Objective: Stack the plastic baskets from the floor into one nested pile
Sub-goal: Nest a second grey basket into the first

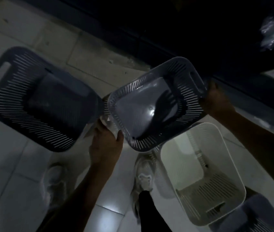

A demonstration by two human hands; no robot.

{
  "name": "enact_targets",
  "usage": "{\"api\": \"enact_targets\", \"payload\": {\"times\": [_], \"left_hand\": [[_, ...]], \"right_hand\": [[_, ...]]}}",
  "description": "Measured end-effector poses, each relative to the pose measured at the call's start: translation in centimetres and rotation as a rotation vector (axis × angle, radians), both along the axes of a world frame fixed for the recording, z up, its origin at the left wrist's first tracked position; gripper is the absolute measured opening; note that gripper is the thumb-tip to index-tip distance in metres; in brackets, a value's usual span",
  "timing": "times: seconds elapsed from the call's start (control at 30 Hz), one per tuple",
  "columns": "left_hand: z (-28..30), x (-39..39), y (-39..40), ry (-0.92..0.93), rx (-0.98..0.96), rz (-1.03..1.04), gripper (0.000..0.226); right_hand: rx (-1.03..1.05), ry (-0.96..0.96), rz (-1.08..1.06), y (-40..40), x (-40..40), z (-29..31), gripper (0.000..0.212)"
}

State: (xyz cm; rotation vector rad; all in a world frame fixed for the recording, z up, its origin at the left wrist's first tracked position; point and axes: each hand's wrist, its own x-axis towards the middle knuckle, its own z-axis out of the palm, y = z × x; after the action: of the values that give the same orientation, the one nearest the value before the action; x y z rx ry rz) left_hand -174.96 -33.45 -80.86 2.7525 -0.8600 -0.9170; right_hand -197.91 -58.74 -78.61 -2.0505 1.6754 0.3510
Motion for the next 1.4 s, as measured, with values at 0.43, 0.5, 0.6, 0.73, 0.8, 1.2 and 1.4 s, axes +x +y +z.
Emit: {"api": "enact_targets", "payload": {"times": [0.43, 0.5, 0.6, 0.73, 0.8, 1.2, 1.4], "left_hand": [[-5.5, -1.3, -2.3, 0.379, -0.228, 0.249, 0.055], [-4.2, -1.0, -2.4, 0.344, -0.207, 0.211, 0.052], [-1.0, 0.3, -3.3, 0.224, -0.221, 0.142, 0.047], [3.8, 3.3, -4.5, 0.223, -0.289, 0.018, 0.061], [6.4, 4.9, -4.7, 0.236, -0.231, -0.026, 0.062], [18.8, 18.1, -6.7, 0.018, -0.442, -0.489, 0.044], [22.0, 26.6, -6.1, 0.17, -0.39, -0.621, 0.058]], "right_hand": [[0.1, -0.064, -0.025, -5.0, 0.0, -4.6, 0.045], [0.128, -0.13, -0.037, -4.4, -0.4, -3.2, 0.047], [0.138, -0.238, -0.132, -3.0, -0.5, 0.0, 0.051], [0.075, -0.304, -0.189, -0.9, -1.1, 4.2, 0.054], [0.068, -0.328, -0.248, 0.3, -1.0, 6.6, 0.056], [-0.064, -0.368, -0.394, 9.1, 5.2, 19.2, 0.063], [-0.157, -0.33, -0.579, 16.1, 12.2, 24.8, 0.062]]}}
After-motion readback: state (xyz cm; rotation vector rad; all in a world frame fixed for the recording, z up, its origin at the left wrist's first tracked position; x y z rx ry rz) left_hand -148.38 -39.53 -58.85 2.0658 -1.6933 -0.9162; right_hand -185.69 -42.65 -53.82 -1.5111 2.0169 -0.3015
